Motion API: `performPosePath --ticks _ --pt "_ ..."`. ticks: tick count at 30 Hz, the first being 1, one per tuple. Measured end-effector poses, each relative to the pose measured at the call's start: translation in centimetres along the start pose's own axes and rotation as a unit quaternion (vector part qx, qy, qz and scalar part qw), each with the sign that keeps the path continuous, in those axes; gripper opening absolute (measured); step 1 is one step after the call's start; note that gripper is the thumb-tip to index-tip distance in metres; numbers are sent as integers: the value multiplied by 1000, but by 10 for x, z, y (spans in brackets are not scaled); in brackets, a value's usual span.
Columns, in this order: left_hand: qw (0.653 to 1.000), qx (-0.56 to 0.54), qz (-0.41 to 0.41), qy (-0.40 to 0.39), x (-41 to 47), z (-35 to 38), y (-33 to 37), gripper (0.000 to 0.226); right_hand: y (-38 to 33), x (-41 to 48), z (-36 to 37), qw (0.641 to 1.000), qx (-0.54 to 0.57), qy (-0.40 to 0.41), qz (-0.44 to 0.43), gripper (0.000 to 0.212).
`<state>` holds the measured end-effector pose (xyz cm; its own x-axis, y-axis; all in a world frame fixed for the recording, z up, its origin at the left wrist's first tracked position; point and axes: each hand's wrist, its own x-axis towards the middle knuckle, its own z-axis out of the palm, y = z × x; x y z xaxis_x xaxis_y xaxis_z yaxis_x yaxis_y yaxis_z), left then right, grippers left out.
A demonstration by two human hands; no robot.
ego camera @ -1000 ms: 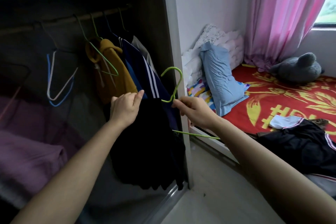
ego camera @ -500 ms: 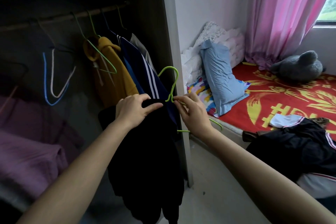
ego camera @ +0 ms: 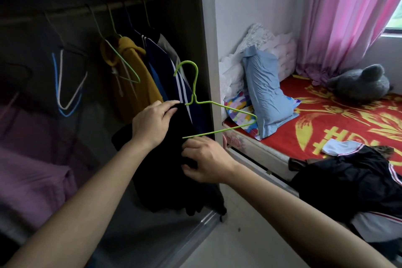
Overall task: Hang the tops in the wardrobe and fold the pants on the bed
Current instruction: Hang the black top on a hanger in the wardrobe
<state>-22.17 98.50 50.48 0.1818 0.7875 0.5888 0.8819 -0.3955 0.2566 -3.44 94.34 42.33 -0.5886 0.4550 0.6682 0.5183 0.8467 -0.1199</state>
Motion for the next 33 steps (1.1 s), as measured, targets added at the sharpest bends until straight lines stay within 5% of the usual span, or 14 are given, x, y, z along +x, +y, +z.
performPosePath --ticks 3,6,13,19,25,30,33 --pt "999 -31 -19 -7 0 3 0 27 1 -4 -2 981 119 -109 110 22" --pt "996 -46 -76 -23 6 -2 -9 29 28 -23 -8 950 99 -226 191 34" --pt "974 -96 -159 -133 -1 0 -40 29 85 -58 -38 956 85 -190 205 31" --pt "936 -217 -251 -117 -1 6 -54 35 87 -73 -46 970 104 10 219 28" --pt "888 -326 -311 -97 -1 12 -55 30 76 -81 -31 928 169 113 312 99" --pt "877 -345 -314 -117 -2 15 -52 27 71 -84 -31 883 223 204 360 82" --pt "884 -334 -313 -91 -2 17 -43 30 71 -80 -36 822 258 272 428 100"
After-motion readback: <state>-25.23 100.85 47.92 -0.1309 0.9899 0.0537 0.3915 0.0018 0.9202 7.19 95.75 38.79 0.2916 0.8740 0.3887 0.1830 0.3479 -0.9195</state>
